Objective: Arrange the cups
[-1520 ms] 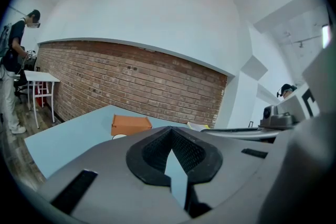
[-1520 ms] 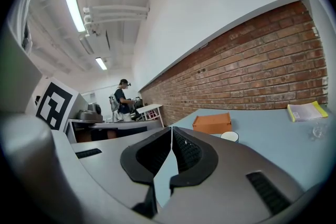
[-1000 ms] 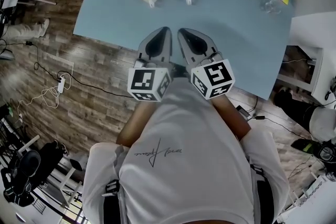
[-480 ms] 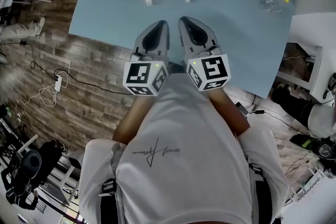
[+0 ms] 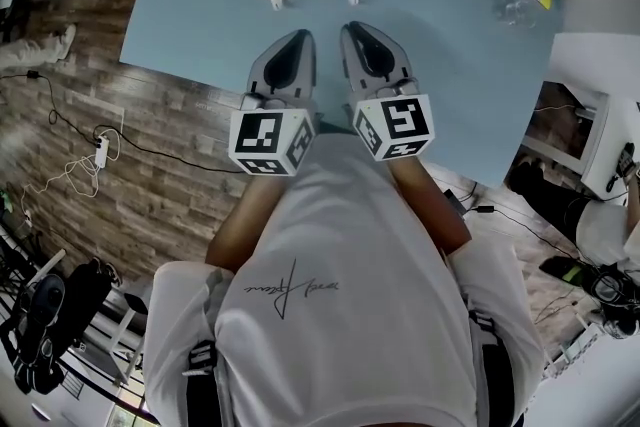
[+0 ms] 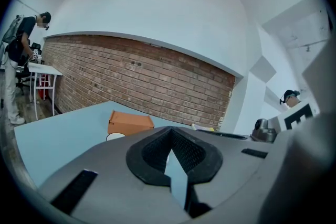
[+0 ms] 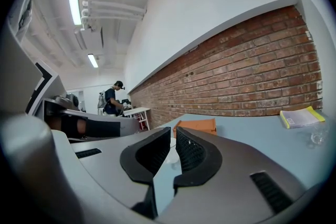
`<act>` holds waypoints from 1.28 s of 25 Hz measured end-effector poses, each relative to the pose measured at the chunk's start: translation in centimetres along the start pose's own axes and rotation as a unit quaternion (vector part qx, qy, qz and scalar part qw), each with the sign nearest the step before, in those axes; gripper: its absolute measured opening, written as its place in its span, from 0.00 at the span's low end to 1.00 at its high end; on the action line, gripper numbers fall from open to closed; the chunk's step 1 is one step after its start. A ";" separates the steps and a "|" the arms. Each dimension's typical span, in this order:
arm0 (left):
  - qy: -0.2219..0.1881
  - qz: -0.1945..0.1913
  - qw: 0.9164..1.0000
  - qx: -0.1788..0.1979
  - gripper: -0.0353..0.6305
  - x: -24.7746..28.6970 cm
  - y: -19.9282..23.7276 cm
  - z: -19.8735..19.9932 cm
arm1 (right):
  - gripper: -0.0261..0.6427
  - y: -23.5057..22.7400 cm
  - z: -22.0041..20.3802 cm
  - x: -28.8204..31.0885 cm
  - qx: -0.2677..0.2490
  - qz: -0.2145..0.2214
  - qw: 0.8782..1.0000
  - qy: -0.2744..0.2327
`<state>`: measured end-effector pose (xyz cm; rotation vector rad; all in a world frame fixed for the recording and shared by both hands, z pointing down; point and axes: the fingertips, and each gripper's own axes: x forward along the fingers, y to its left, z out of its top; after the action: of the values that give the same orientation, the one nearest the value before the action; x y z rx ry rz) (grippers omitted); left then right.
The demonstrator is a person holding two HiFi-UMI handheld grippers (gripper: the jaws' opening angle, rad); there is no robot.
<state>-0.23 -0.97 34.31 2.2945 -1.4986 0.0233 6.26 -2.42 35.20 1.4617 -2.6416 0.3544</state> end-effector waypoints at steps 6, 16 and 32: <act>0.013 -0.002 1.000 -0.004 0.06 1.1 0.3 -0.2 | 0.07 -1.2 -1.2 1.3 0.001 -0.006 1.000 0.008; 0.034 -0.012 0.999 -0.008 0.06 2.9 0.4 -0.9 | 0.07 -2.9 -3.0 3.2 -0.001 -0.027 0.999 0.025; 0.055 -0.020 0.998 -0.031 0.06 4.1 0.9 -1.7 | 0.08 -6.0 -6.6 5.3 -0.003 -0.067 0.996 0.060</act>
<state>1.02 -4.28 37.05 2.2354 -1.3775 0.0893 8.33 -8.12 43.58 1.5528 -2.4357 0.4082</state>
